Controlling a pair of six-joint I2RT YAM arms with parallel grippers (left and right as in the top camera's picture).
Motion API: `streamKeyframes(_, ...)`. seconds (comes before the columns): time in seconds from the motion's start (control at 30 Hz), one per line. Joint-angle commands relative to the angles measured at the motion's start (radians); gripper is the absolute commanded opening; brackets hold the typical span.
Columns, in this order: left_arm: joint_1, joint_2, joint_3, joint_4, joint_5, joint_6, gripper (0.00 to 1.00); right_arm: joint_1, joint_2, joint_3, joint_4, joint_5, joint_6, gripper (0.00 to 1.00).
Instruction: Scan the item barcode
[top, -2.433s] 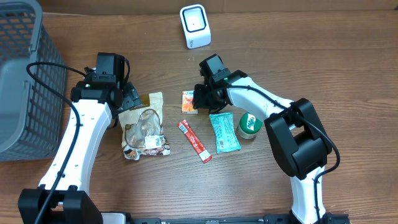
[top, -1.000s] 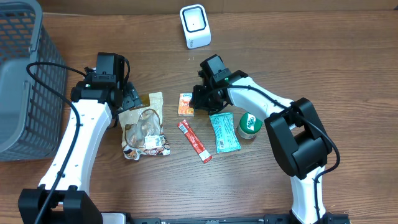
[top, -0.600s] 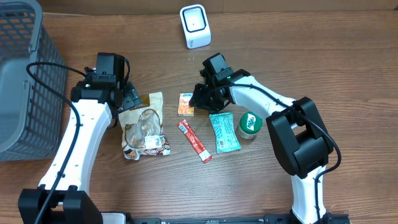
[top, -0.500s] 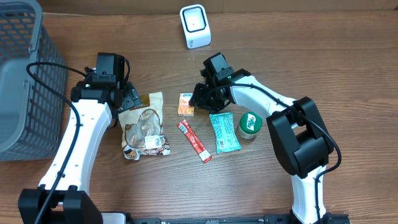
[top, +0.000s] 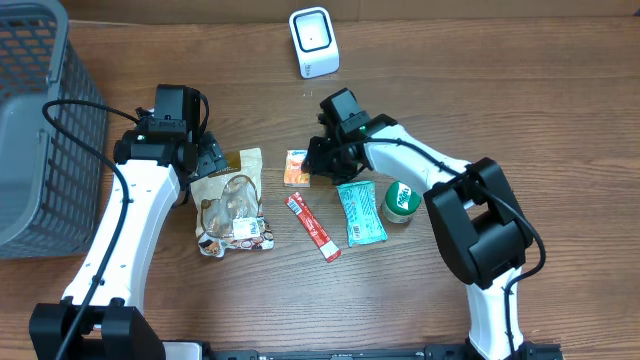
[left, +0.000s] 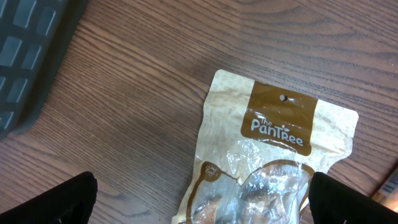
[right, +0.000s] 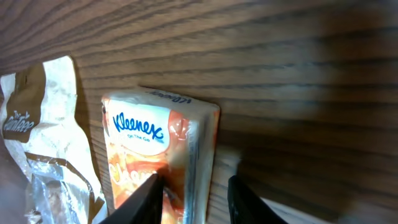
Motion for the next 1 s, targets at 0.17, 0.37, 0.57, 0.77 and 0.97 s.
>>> streamKeyframes(0.17,-0.001,-0.021,0.017,-0.002,0.004,0.008,1.00,0.012,0.012,-0.015,0.011,0.021,0.000,0.12)
streamKeyframes(0.37,-0.001,-0.021,0.017,-0.002,0.005,0.008,1.00,-0.045,0.012,-0.014,0.011,-0.164,0.000,0.04)
streamKeyframes(0.57,-0.001,-0.021,0.017,-0.002,0.004,0.008,0.99,-0.135,0.006,0.000,0.001,-0.365,0.000,0.04)
streamKeyframes(0.77,-0.001,-0.021,0.017,-0.002,0.004,0.008,1.00,-0.156,-0.084,0.015,-0.002,-0.272,0.000,0.04)
streamKeyframes(0.97,-0.001,-0.021,0.017,-0.002,0.004,0.008,0.99,-0.156,-0.231,0.015,0.072,-0.336,-0.008,0.04)
